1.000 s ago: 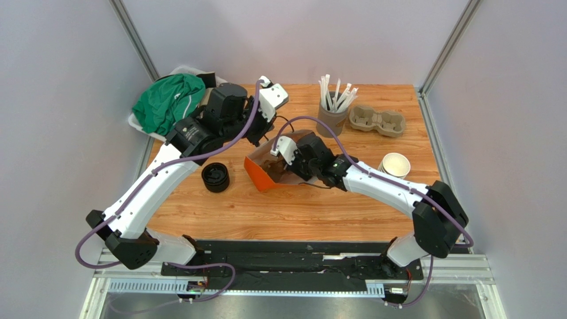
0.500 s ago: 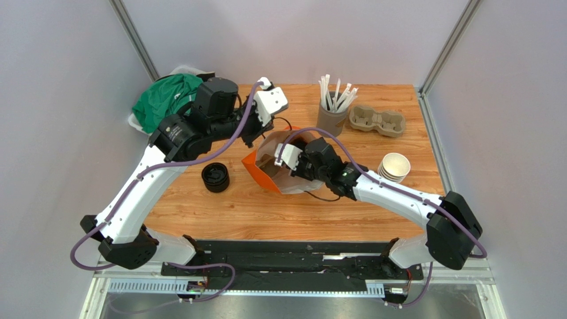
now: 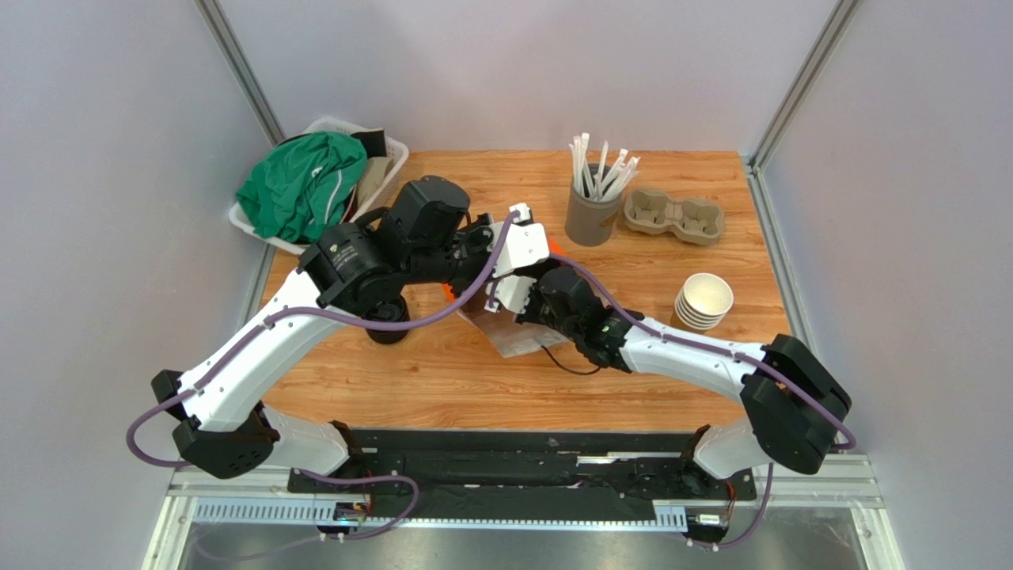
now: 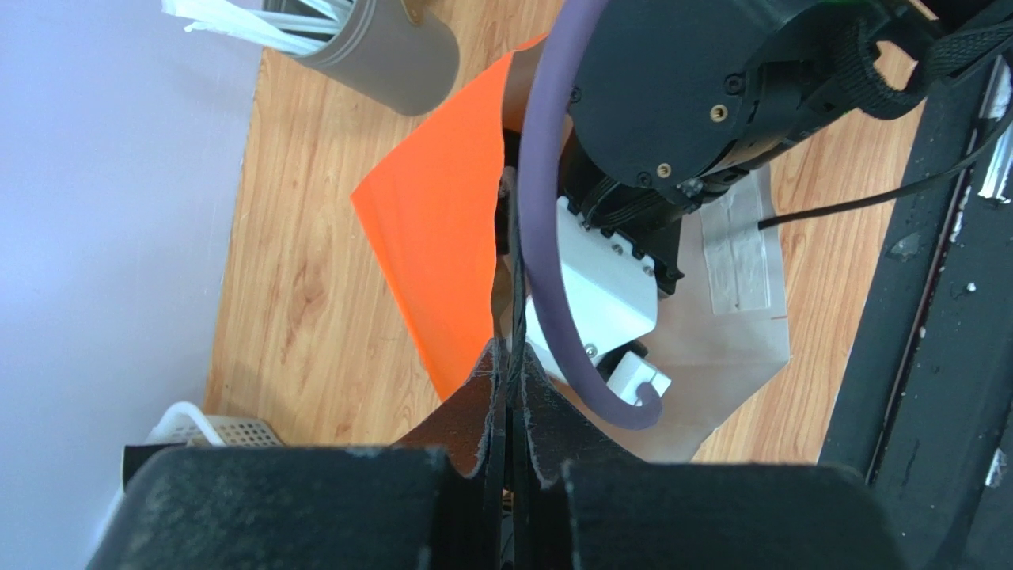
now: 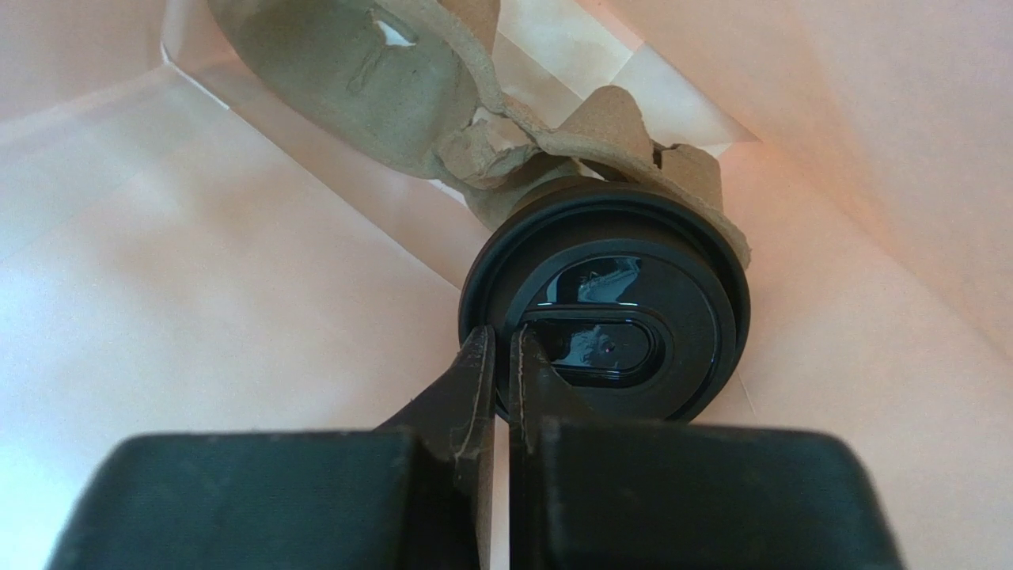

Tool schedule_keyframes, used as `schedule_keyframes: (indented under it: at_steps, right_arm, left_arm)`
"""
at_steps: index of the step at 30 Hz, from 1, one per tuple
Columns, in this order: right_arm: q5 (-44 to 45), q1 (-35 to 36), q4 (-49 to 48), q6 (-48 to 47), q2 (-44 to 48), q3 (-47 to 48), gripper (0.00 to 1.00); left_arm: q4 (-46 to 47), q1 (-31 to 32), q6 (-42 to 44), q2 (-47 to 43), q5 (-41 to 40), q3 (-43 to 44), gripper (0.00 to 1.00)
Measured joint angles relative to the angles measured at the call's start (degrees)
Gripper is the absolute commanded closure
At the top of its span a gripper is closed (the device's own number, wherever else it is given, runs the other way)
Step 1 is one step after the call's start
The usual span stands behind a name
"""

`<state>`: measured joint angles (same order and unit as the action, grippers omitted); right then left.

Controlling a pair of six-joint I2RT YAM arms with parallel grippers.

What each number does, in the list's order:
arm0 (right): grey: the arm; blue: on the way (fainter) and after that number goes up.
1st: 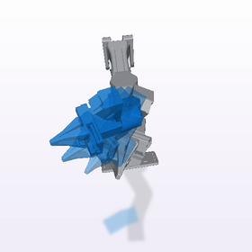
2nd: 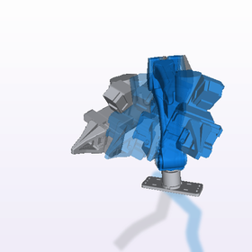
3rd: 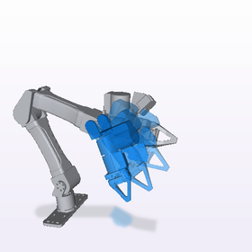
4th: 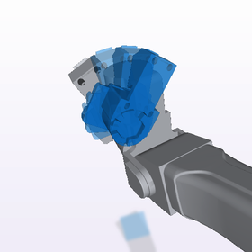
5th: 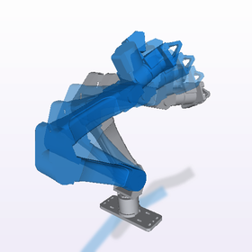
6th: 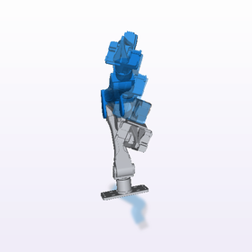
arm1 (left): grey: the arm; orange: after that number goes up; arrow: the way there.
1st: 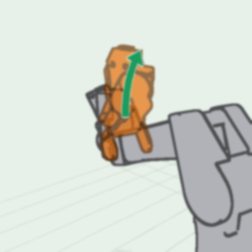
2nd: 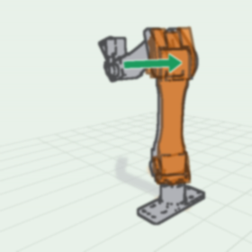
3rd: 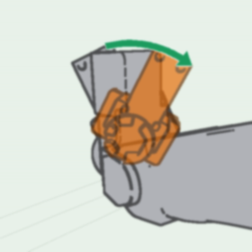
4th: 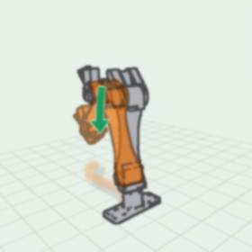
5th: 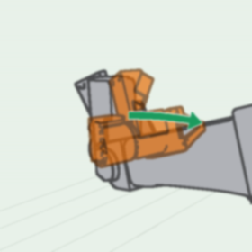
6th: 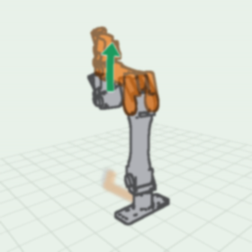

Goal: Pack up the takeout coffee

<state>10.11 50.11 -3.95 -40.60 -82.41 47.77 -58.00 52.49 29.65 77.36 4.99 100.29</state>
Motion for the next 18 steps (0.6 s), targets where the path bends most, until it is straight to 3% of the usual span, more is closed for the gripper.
schedule_keyframes:
  at_steps: [13,18]
  right_arm:
    - [2.60,0.09,-2.05,-0.22,-0.26,-1.73,1.00]
    - [2.32,0.09,0.52,-0.13,-2.75,1.57,1.00]
  left_arm:
    - [0.81,-0.02,0.44,-0.02,-1.40,-1.27,1.00]
    - [2.45,0.00,0.26,-0.02,-4.15,-2.34,0.92]
